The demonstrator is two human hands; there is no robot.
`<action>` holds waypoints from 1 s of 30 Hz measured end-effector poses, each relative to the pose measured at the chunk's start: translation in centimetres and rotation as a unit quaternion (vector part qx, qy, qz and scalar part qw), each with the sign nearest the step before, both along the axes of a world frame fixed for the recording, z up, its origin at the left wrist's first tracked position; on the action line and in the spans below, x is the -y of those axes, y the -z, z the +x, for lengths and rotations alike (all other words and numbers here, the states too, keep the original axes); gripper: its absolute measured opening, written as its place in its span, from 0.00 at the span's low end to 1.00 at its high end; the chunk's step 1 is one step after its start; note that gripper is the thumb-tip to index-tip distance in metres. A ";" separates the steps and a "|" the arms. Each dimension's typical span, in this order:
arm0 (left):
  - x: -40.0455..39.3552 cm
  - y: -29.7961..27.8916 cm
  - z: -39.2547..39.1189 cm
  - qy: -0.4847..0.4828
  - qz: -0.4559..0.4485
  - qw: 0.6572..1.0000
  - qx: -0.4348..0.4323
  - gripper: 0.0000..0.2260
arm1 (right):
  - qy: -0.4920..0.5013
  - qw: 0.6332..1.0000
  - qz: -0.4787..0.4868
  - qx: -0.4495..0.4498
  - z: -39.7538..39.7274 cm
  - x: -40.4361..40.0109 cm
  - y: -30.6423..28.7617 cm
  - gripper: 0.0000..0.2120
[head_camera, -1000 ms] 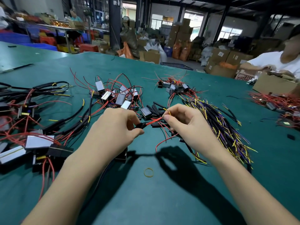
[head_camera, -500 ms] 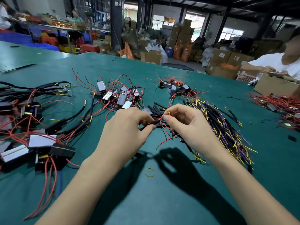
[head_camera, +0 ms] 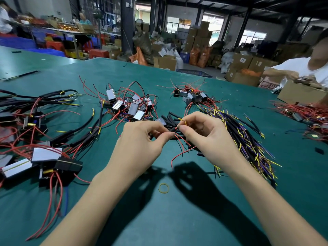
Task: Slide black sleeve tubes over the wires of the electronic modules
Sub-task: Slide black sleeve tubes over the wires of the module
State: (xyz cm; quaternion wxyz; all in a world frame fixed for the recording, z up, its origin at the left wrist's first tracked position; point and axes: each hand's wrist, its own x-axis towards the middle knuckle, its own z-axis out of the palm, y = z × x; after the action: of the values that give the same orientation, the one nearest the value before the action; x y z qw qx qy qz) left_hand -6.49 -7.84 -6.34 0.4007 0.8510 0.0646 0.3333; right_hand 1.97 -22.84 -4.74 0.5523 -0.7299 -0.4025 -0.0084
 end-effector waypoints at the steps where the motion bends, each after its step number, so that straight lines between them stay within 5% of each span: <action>1: 0.0 0.0 0.1 -0.001 -0.005 1.000 -0.004 0.11 | -0.002 1.000 -0.001 0.004 0.0 0.0 0.0 0.05; 18: 0.5 0.2 0.2 0.062 -0.041 0.996 0.051 0.03 | -0.015 0.999 -0.034 0.015 0.3 0.4 -0.3 0.05; 24: -0.1 0.3 0.3 0.062 0.073 0.993 0.067 0.03 | -0.021 0.998 -0.049 -0.045 0.6 0.6 -0.6 0.06; 30: -0.1 0.4 0.5 0.094 0.076 0.990 0.067 0.03 | -0.032 0.993 -0.088 -0.076 0.5 0.9 -1.0 0.06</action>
State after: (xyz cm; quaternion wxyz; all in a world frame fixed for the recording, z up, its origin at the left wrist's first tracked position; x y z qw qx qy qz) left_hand -5.98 -7.71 -6.74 0.3679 0.8569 -0.0687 0.3545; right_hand 2.48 -23.71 -3.73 0.5150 -0.7608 -0.3820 0.1002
